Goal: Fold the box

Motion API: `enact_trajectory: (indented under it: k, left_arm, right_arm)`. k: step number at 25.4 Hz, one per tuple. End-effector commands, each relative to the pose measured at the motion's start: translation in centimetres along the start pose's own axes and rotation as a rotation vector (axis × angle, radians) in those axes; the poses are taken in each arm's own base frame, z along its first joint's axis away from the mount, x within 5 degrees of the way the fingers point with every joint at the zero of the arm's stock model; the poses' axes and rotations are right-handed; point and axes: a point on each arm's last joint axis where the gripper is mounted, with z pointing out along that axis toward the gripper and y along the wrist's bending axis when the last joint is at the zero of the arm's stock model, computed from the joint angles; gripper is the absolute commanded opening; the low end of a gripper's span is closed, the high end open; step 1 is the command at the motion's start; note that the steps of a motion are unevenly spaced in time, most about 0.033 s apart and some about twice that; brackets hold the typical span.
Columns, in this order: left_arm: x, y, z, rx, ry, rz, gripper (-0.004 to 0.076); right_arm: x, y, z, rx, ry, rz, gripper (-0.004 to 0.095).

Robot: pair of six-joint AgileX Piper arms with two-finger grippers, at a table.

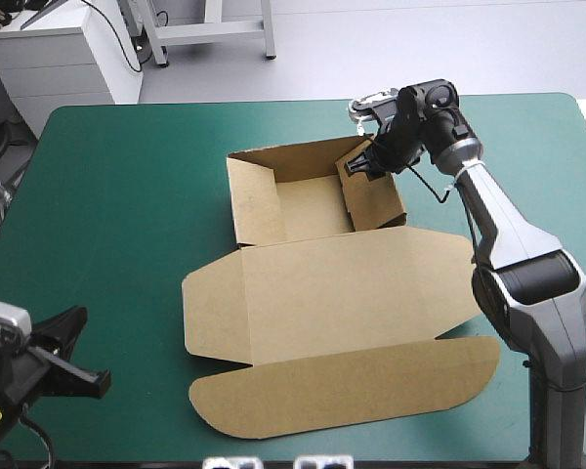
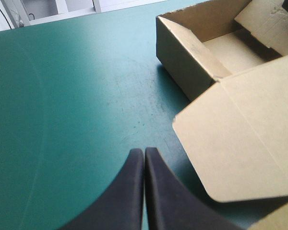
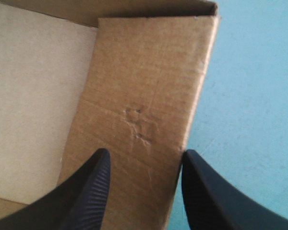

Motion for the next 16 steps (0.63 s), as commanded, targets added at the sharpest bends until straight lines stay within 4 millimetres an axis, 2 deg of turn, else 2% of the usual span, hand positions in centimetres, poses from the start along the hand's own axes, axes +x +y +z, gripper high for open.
enact_trajectory:
  k: [1,6,8,10,11,12,15,16]
  left_arm:
    - [1.6,0.0,-1.1,-0.008,-0.130,-0.025,-0.0008]
    - [4.5,-0.1,-1.9,-0.005,-0.175,-0.071,-0.0008]
    - [5.4,-0.1,-2.0,-0.007,-0.185,-0.093,-0.0008]
    - [6.4,-0.1,-1.9,-0.010,-0.162,-0.094,-0.0008]
    - [6.8,-0.1,-1.8,-0.012,-0.137,-0.093,-0.0008]
    - [6.8,-0.1,-1.8,-0.014,-0.134,-0.092,-0.0008]
    - [6.9,0.0,-1.9,-0.016,-0.135,-0.091,-0.0008]
    - [6.9,0.0,-1.9,-0.017,-0.135,-0.090,-0.0008]
  right_arm:
    - [-0.3,-0.2,-1.6,0.005,-0.035,0.012,0.0436]
    - [-0.1,-0.3,0.4,0.006,0.010,0.027,0.0433]
    - [0.3,-0.3,1.3,0.009,0.040,0.023,0.0394]
    - [0.9,-0.9,2.1,0.070,0.078,0.003,0.0225]
    - [1.1,-1.6,2.2,0.149,0.094,-0.026,0.0043]
    - [1.1,-2.2,2.1,0.201,0.098,-0.030,-0.0017]
    - [1.3,-4.3,1.7,0.332,0.111,-0.047,-0.0020]
    - [1.5,-6.0,1.5,0.390,0.122,-0.040,-0.0020]
